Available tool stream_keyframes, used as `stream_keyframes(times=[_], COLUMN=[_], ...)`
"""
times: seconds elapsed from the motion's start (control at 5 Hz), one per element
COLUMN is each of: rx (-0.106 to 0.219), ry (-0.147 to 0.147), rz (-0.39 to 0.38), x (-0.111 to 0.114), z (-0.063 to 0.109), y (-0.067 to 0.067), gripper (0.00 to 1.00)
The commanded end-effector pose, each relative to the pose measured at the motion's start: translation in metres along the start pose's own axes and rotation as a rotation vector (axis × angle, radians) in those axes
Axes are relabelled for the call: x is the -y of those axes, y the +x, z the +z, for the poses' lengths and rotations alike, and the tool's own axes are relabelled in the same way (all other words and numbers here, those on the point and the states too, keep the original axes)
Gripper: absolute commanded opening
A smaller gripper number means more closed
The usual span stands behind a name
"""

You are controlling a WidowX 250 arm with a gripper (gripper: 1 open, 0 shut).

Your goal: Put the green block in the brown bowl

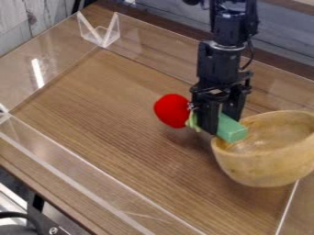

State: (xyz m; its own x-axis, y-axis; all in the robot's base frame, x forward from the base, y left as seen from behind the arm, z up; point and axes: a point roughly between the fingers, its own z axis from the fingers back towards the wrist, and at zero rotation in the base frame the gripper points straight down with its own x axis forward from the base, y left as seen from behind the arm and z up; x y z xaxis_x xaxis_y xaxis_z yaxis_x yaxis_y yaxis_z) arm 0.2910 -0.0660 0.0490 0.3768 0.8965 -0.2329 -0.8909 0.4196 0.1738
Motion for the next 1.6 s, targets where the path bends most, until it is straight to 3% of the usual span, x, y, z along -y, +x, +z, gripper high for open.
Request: stream_keyframes(times=[0.0,1.4], rx=[0.006,-0.042], ry=[-0.034,0.029], rz=[-0.023,-0.127], x=[0.0078,0.0129], z=[0.0119,0.0052], y=[-0.0019,0.0015], gripper=[0.00,0.00])
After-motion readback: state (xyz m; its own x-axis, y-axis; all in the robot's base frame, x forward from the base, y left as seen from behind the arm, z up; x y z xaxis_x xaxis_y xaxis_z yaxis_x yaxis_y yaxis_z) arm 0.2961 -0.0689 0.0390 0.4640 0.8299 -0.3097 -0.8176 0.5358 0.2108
